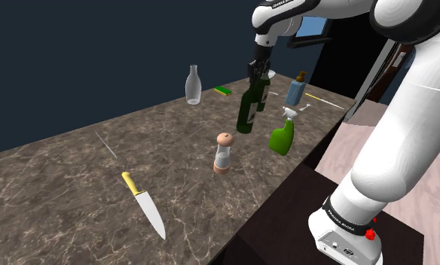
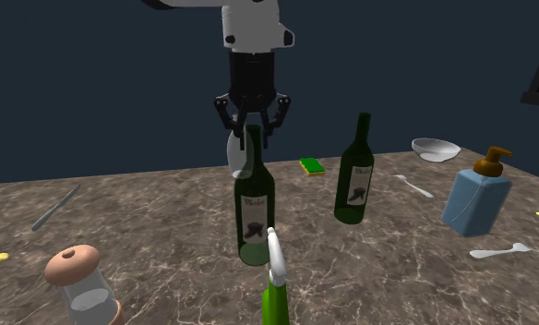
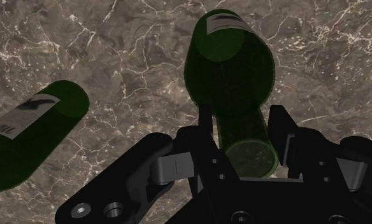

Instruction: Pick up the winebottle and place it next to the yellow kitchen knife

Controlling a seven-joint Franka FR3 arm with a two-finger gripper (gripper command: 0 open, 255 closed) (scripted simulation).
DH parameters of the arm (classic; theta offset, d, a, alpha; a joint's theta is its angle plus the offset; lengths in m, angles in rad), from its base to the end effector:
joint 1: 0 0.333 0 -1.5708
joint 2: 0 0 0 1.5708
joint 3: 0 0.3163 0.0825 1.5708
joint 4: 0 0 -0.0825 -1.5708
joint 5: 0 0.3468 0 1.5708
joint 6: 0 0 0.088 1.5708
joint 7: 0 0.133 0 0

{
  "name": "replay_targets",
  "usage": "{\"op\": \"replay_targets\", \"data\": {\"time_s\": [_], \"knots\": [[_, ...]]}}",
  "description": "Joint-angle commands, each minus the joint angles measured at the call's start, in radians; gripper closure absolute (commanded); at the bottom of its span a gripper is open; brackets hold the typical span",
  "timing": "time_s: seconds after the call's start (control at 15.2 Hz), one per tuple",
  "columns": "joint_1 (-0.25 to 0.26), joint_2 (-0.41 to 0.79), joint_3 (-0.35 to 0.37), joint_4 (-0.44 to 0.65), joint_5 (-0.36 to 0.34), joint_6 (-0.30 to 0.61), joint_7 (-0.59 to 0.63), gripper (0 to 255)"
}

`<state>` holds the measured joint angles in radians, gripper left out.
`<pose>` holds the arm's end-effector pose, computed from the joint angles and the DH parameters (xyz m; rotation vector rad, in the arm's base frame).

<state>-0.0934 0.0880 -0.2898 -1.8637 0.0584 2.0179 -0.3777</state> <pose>0.5215 -0.2009 0.4636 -3.1387 0.0423 -0.1188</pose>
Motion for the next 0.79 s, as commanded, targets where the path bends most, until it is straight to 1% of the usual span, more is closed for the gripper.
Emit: {"op": "replay_targets", "data": {"time_s": [0.0,0.73], "knots": [[0.0,-0.003,0.0,0.024,-0.001,-0.026,0.001,255],[-0.001,-0.016,-0.001,0.149,-0.008,-0.164,0.009,255]]}}
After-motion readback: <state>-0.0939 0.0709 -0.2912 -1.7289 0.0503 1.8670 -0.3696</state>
